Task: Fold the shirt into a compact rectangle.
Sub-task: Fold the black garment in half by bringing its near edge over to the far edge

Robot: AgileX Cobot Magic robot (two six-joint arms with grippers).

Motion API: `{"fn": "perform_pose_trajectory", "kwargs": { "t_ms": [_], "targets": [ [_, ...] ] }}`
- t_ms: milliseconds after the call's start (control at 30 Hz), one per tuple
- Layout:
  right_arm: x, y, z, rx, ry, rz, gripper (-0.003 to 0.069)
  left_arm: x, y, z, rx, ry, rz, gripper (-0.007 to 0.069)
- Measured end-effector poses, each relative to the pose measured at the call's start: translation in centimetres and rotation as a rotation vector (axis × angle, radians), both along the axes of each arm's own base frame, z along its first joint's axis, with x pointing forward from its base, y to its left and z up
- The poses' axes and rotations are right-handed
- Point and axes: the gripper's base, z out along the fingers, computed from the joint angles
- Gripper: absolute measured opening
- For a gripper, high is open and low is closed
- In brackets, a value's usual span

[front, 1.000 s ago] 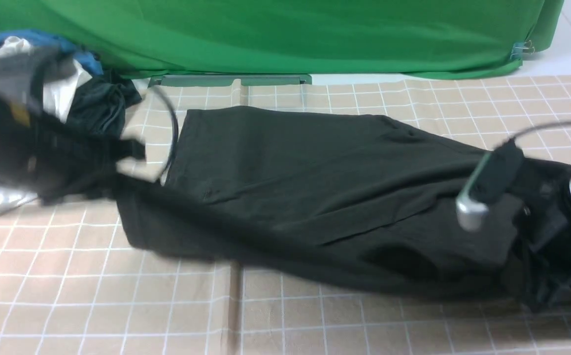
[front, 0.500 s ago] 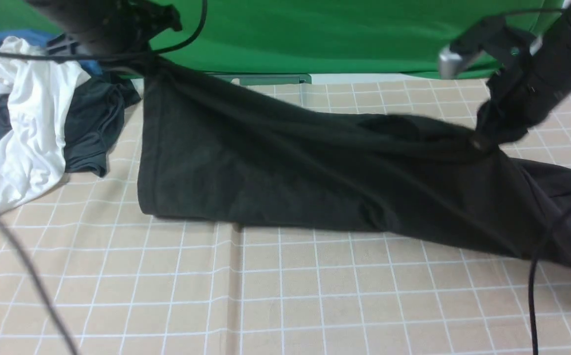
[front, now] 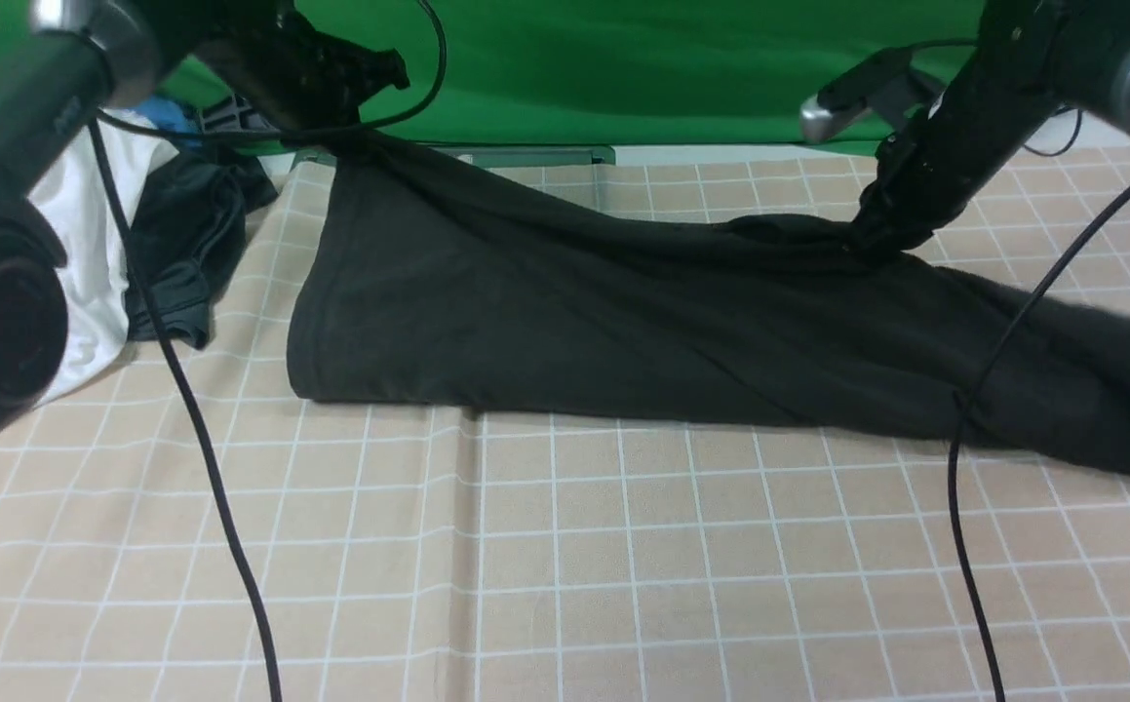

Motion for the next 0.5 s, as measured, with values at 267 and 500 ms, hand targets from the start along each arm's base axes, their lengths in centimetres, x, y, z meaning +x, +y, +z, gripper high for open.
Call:
{"fn": "perform_pose_trajectory", "kwargs": {
  "t_ms": [267, 500],
  "targets": [
    [0.5, 0.0, 1.8, 0.038, -0.047, -0.072, 0.0332, 0.3, 0.6, 0.2, 0.052, -0.037, 0.001, 0.0334],
    [-1.5, 1.3, 6.3, 0.152, 0.04, -0.117, 0.0095, -2.2, -2.1, 2.3, 0.011, 0.092, -0.212, 0.0224]
  ]
}}
